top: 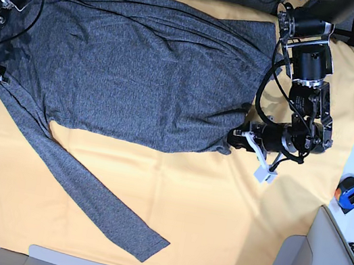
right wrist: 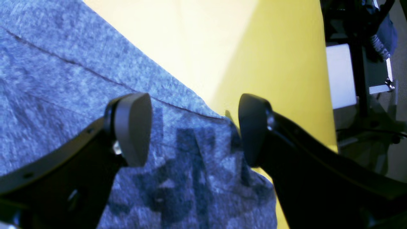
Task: Fold the T-shirt properly
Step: 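Grasp the side edge with the left gripper and the sleeve cuff area with the right, then fold the grasped side edge over the body, both grippers moving toward the shoulders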
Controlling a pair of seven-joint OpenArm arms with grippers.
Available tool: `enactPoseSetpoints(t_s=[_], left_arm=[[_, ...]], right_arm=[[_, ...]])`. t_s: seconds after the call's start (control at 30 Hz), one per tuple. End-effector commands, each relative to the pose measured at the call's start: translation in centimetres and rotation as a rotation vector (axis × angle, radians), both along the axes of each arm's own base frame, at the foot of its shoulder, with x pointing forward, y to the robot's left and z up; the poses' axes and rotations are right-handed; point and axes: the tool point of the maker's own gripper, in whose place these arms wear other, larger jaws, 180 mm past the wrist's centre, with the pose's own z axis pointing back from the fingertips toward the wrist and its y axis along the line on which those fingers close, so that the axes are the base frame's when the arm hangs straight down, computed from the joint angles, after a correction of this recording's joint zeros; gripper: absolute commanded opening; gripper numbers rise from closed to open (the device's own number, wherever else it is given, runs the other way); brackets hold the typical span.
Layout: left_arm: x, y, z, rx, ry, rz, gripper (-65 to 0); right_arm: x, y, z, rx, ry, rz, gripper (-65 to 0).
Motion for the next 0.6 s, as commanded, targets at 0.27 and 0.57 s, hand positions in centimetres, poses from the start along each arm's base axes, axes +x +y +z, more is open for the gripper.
enactPoseSetpoints(t_s=[0.27,0.57], left_arm=[[1.5,0.3,1.9,0.004,-0.069,0.007,-64.8],[1.0,0.1,1.4,0.006,-0.057,0.002,-64.8]], right_arm=[[2.8,-2.2,0.2,0.041,-0.098,-0.014,-22.6],[3.3,-0.8,-1.9,0.112,-0.045,0.081,-16.4]])
